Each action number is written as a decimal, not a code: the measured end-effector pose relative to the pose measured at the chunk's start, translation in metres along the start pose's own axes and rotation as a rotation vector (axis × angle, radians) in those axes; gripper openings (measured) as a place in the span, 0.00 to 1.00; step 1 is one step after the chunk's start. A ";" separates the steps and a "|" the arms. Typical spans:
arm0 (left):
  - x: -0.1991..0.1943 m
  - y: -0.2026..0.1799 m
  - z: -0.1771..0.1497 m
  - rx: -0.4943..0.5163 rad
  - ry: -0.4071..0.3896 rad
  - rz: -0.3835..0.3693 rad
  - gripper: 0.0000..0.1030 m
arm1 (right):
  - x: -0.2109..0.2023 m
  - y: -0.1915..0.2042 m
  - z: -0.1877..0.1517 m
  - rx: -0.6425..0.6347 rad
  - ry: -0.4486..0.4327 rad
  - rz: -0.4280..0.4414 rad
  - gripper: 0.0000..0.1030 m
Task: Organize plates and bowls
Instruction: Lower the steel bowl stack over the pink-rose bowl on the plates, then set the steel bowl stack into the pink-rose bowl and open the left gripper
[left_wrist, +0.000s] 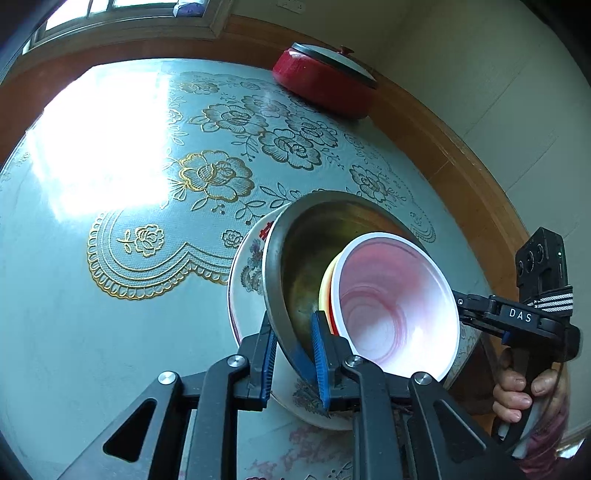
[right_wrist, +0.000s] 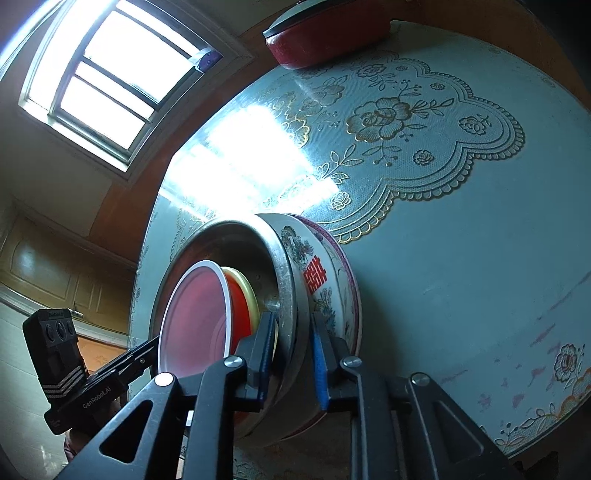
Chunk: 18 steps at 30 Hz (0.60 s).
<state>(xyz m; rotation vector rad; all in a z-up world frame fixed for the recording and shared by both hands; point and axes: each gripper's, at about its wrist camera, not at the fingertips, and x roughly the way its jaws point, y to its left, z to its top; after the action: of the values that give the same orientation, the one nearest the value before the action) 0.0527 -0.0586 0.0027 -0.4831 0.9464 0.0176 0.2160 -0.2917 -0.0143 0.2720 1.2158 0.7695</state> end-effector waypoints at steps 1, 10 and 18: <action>-0.001 0.000 -0.001 -0.002 -0.003 0.001 0.19 | -0.001 0.000 -0.001 -0.002 0.000 0.003 0.21; -0.008 0.001 -0.008 -0.022 -0.016 -0.032 0.25 | -0.015 0.002 -0.005 -0.037 -0.026 0.010 0.21; -0.026 0.002 -0.013 -0.025 -0.067 -0.087 0.31 | -0.043 -0.005 -0.009 -0.044 -0.085 0.087 0.21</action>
<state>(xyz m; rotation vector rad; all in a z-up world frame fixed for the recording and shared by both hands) 0.0269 -0.0569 0.0155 -0.5435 0.8600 -0.0335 0.2037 -0.3257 0.0107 0.3196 1.1116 0.8509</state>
